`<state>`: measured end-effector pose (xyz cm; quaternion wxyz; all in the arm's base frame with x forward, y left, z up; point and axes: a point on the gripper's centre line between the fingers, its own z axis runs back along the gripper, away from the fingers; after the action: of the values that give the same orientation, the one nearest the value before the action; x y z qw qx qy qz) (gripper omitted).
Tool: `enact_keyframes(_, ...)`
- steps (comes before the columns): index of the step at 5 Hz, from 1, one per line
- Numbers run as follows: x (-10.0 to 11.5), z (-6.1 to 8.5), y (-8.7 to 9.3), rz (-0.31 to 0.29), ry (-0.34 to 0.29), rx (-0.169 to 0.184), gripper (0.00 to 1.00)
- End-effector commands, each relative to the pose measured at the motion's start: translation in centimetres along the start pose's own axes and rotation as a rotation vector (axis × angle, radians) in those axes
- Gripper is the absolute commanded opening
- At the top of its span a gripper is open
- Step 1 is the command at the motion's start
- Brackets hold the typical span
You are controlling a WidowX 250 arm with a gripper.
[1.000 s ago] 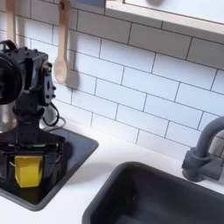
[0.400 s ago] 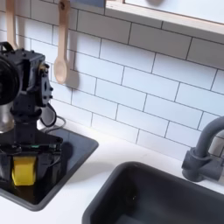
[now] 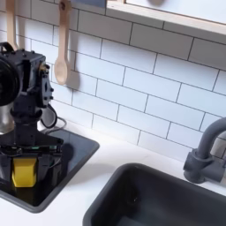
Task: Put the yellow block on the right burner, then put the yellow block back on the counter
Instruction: 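Put the yellow block back on the counter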
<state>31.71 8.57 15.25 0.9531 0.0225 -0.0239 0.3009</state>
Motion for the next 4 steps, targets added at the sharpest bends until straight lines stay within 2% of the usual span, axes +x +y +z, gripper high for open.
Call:
enact_keyframes(1, 0.0, 2.0, 0.4, -0.016, -0.051, -0.103, 0.00)
enact_keyframes(2, 0.1, 3.7, 1.0, -0.003, -0.103, -0.121, 0.00)
enact_keyframes(4, -0.4, 4.6, 1.7, -0.014, -0.115, -0.138, 0.00)
